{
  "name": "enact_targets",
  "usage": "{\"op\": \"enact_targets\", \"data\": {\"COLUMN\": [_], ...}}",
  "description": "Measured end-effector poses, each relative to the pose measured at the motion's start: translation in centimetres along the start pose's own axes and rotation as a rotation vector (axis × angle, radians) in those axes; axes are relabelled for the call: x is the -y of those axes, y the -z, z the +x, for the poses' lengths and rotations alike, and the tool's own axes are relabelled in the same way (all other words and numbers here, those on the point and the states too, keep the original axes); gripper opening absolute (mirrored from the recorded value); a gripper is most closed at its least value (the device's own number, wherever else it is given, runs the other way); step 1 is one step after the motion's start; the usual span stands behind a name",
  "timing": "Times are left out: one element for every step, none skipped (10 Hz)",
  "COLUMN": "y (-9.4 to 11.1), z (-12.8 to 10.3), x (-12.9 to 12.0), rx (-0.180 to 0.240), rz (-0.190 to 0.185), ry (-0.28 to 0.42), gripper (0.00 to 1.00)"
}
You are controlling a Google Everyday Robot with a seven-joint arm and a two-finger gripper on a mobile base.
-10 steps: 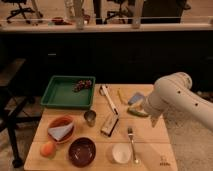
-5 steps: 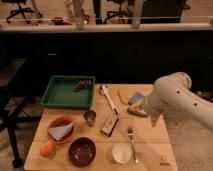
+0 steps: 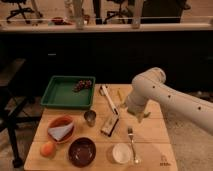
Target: Wipe purple bowl with eraser
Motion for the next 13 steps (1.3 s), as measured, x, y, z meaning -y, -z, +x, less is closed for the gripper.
{"op": "enact_targets", "data": {"y": [-0.7, -1.4, -2.0, -3.2, -4.3, -5.3, -6.3, -7.1, -7.5, -8.2, -8.7, -9.1, -9.4], "z": [0.3, 0.3, 0.3, 0.3, 0.1, -0.2, -0.5, -1.0, -1.3, -1.8, -2.1, -2.0, -2.0], "x": [0.4, 0.8, 1.3, 1.7, 2.0, 2.3, 3.0, 3.9, 4.4, 5.3, 6.2, 6.4, 6.6], "rx": [0.011, 0.026, 0.039, 0.062, 0.083, 0.1, 0.119, 0.144, 0.16, 0.18, 0.19, 0.197, 0.204], "rz": [-0.006, -0.011, -0.012, -0.023, -0.033, -0.042, -0.045, -0.047, -0.051, -0.058, -0.06, -0.065, -0.067], "ry": [0.0, 0.008, 0.015, 0.024, 0.033, 0.042, 0.054, 0.072, 0.08, 0.097, 0.115, 0.12, 0.121], "gripper": [0.8, 0.8, 0.8, 0.8, 0.8, 0.8, 0.8, 0.8, 0.8, 0.8, 0.8, 0.8, 0.8]}}
